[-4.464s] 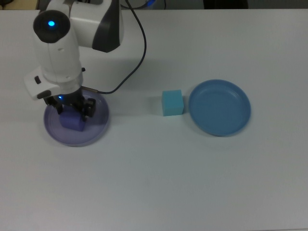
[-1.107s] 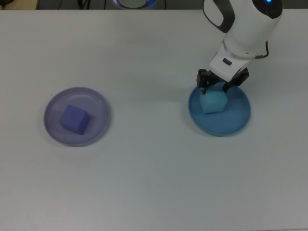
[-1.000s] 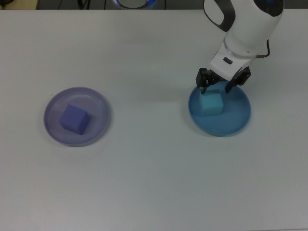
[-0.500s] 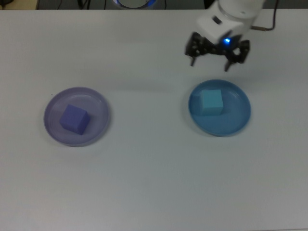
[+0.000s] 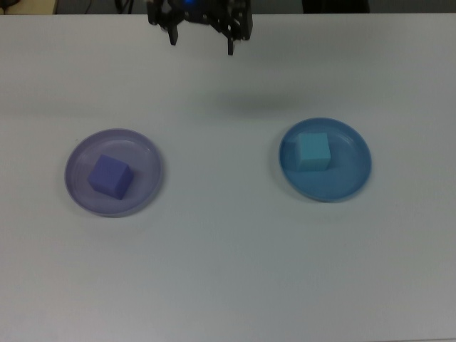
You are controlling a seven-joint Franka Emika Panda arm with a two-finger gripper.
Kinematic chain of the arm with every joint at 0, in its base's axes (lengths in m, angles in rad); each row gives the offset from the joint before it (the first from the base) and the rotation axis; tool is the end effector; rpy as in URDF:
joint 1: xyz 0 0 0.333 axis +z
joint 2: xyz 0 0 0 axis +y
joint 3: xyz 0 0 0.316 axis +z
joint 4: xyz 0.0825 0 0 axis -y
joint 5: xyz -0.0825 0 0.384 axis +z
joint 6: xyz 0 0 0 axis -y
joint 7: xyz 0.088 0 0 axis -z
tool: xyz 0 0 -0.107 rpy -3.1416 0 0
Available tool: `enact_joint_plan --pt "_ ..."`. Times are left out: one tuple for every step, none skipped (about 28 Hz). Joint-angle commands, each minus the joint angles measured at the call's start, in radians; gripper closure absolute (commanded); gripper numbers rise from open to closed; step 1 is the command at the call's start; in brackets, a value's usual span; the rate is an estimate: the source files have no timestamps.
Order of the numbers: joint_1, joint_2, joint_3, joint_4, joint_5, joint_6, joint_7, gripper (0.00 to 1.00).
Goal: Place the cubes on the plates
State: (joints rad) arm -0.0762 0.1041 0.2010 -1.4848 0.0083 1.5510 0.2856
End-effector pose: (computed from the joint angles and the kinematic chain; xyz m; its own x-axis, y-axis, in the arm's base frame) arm 0.5798 0.0673 0.6052 0.9862 -0.1603 -0.0425 -0.1611 -0.9868 -0.0178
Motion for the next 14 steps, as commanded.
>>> enact_joint_plan --pt "0.021 -0.050 0.000 -0.060 0.007 0.007 -0.008 0.00" --pt "0.021 -0.058 0.000 -0.068 0.007 0.014 -0.011 0.00" --pt "0.019 -0.072 0.000 -0.078 0.007 0.021 -0.019 0.00" --pt "0.018 -0.087 -0.002 -0.094 0.007 0.032 -0.032 0.00" --pt "0.009 -0.124 -0.006 -0.138 0.012 0.062 -0.066 0.00" --pt "0.006 -0.144 -0.006 -0.162 0.016 0.081 -0.081 0.00" --pt "0.004 -0.162 -0.006 -0.187 0.018 0.101 -0.094 0.00" --pt "0.004 -0.173 -0.006 -0.202 0.019 0.118 -0.100 0.00" --pt "0.004 -0.175 -0.006 -0.206 0.021 0.127 -0.098 0.00" --pt "0.004 -0.175 -0.006 -0.204 0.022 0.127 -0.098 0.00" --pt "0.004 -0.170 -0.008 -0.204 0.025 0.129 -0.097 0.00" --pt "0.003 -0.169 -0.008 -0.204 0.025 0.130 -0.100 0.00" --pt "0.000 -0.168 -0.009 -0.203 0.025 0.130 -0.106 0.00" --pt "-0.007 -0.167 -0.009 -0.201 0.022 0.130 -0.115 0.00"
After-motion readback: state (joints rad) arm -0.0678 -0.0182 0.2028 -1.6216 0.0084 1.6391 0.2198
